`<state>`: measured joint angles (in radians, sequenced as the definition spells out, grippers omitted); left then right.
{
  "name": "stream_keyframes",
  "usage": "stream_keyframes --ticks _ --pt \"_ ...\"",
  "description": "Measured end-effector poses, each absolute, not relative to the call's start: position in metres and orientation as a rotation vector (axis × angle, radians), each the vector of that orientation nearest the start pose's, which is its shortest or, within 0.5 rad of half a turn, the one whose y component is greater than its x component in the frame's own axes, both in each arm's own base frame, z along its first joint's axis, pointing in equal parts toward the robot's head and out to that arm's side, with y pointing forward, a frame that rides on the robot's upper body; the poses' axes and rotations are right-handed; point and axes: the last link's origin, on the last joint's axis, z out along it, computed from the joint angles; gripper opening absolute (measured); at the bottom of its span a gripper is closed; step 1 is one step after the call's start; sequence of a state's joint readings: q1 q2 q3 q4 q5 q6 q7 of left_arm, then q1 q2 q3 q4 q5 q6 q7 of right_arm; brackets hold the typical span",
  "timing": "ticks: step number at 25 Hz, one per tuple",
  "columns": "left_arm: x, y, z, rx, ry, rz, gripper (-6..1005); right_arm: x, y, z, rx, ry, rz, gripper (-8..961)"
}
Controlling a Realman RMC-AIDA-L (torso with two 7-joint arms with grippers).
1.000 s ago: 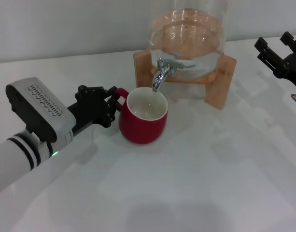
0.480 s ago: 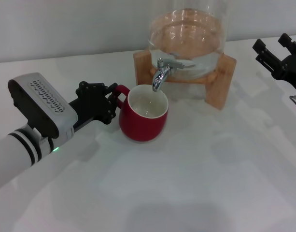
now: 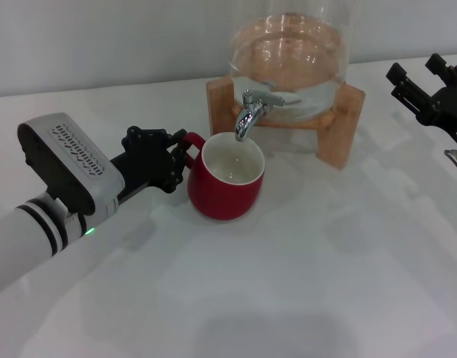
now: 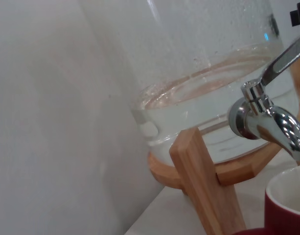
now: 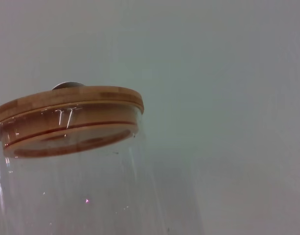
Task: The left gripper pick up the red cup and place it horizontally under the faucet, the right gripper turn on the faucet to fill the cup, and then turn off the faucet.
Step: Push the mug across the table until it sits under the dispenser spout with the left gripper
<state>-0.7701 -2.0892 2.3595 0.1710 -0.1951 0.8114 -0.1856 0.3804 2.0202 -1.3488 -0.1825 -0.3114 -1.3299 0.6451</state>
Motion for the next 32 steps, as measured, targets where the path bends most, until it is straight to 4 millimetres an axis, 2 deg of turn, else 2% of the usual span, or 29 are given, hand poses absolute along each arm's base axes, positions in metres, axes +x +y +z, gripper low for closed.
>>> stream_keyframes --ticks 21,32 --pt "-0.2219 0.3817 -0.1119 -2.384 0.023 -0.397 88 0.3256 0.3248 0.0307 -1.687 0.597 1.033 851" --pt "-0.2226 0.3805 -0.1126 -2.388 0.026 -0.395 88 0.3285 0.3303 0.0367 -1.658 0.599 1.012 854"
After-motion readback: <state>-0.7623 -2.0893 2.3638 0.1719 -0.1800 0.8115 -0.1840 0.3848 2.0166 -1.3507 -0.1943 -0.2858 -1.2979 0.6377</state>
